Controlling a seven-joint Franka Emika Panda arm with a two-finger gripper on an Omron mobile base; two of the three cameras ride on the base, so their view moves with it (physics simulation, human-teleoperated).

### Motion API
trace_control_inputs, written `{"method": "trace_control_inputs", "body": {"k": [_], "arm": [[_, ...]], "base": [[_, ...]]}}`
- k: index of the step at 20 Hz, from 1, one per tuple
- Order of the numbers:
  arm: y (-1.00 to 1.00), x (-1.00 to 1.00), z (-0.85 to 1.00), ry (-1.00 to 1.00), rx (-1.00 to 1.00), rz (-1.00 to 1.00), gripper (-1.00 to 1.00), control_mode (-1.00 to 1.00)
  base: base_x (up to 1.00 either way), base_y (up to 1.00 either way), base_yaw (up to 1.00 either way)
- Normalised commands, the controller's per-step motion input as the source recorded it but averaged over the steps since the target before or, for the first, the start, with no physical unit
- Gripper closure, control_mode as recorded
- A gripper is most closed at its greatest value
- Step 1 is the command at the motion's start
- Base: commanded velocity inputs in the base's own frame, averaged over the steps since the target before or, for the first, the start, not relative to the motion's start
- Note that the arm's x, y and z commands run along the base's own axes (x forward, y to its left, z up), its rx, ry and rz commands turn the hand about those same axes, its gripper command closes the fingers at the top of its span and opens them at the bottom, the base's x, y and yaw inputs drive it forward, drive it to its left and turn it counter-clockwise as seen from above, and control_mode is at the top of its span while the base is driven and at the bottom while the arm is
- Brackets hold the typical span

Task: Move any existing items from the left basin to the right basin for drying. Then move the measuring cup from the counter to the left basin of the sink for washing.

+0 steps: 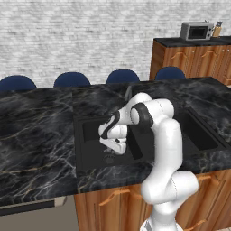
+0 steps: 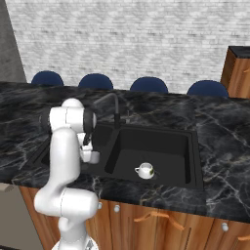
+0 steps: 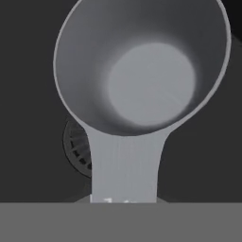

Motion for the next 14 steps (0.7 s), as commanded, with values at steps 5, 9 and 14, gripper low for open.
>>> {"method": "trace_control_inputs", "body": {"k": [5,9,14], "arm": [[0.03,0.33,-0.35,0.00,0.00,0.00,1.00,-1.00],[0.06,0.37,-0.37,0.01,0.00,0.00,1.00,-1.00],[0.04,0.30,-0.38,0.01,0.00,0.00,1.00,-1.00]], "base": [[0.00,0.00,0.00],[0.00,0.00,0.00],[0.00,0.00,0.00]]}}
